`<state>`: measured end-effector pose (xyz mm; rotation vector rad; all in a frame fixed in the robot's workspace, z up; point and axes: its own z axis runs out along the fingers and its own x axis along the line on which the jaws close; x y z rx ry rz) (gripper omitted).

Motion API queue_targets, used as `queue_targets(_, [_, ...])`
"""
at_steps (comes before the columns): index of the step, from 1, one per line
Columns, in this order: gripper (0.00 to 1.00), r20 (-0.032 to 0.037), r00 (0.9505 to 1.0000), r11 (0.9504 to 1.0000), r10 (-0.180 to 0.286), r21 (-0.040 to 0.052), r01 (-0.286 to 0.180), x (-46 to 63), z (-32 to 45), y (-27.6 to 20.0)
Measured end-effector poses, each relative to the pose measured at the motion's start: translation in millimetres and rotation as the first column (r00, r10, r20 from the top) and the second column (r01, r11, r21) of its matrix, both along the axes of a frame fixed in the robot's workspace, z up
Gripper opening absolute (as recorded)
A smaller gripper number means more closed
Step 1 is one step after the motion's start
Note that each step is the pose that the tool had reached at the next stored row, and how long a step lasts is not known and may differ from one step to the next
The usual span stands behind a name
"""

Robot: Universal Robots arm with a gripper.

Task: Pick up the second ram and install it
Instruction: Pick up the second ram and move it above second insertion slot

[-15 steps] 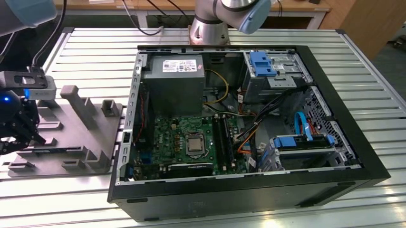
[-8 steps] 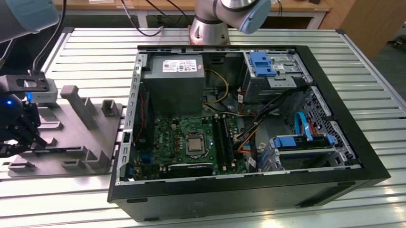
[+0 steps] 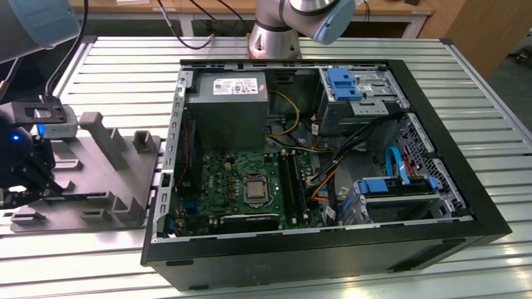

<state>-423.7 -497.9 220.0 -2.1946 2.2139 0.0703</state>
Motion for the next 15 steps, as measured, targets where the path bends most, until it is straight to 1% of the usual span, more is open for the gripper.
queue_targets(6, [0.1,0.0003,1.0,1.0,0.001,0.0002,-0.001,0.0,-5.2,0.0])
queue_targets(15, [0.1,0.0003,1.0,1.0,0.001,0.0001,-0.001,-0.4,-7.1,1.4])
